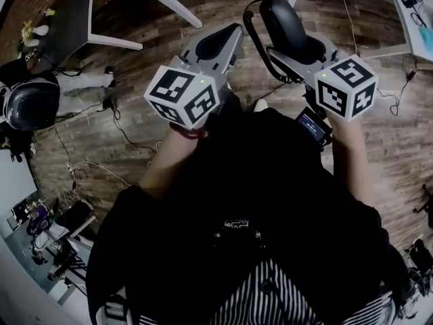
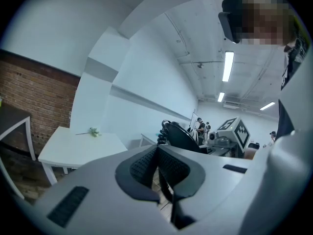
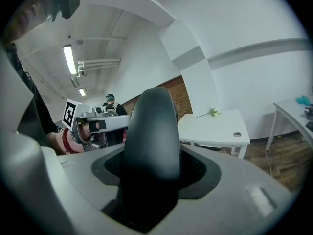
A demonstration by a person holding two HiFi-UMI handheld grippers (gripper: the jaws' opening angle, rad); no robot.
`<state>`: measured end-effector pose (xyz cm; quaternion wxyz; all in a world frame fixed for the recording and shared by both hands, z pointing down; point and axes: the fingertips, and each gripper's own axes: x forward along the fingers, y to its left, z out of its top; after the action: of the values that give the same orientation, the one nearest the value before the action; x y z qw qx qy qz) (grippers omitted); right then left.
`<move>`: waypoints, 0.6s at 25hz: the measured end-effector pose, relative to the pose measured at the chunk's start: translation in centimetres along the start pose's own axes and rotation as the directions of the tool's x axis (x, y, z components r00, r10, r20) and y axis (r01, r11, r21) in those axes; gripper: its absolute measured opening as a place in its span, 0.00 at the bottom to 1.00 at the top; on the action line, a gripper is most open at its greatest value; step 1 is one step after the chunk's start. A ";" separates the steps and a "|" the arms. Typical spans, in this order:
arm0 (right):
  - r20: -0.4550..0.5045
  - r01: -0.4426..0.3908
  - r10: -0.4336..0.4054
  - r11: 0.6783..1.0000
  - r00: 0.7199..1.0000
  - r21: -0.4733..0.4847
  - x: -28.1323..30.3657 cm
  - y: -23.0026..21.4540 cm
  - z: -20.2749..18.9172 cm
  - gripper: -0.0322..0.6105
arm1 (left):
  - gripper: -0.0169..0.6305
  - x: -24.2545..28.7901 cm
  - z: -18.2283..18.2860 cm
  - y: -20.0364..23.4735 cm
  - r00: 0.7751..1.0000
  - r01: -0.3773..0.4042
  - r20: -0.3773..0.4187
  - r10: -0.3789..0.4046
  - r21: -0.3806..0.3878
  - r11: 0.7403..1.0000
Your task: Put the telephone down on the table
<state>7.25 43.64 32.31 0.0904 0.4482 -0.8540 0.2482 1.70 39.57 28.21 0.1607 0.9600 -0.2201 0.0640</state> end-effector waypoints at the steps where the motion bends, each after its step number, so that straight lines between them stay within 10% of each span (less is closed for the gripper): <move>1: 0.002 0.014 -0.014 1.000 1.000 0.005 -0.1 -0.2 -0.1 0.48 | 0.04 0.4 0.1 -0.2 1.000 0.019 0.006 -0.019 -0.013 1.000; 15: 0.036 0.208 -0.211 0.976 0.977 0.070 -0.6 -5.3 1.8 0.48 | 0.04 7.7 1.2 0.9 0.966 0.258 -0.027 -0.257 0.016 0.966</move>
<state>12.02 40.65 32.39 0.0827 0.5437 -0.7951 0.2557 8.31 35.33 28.85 0.1610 0.9811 -0.0910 0.0567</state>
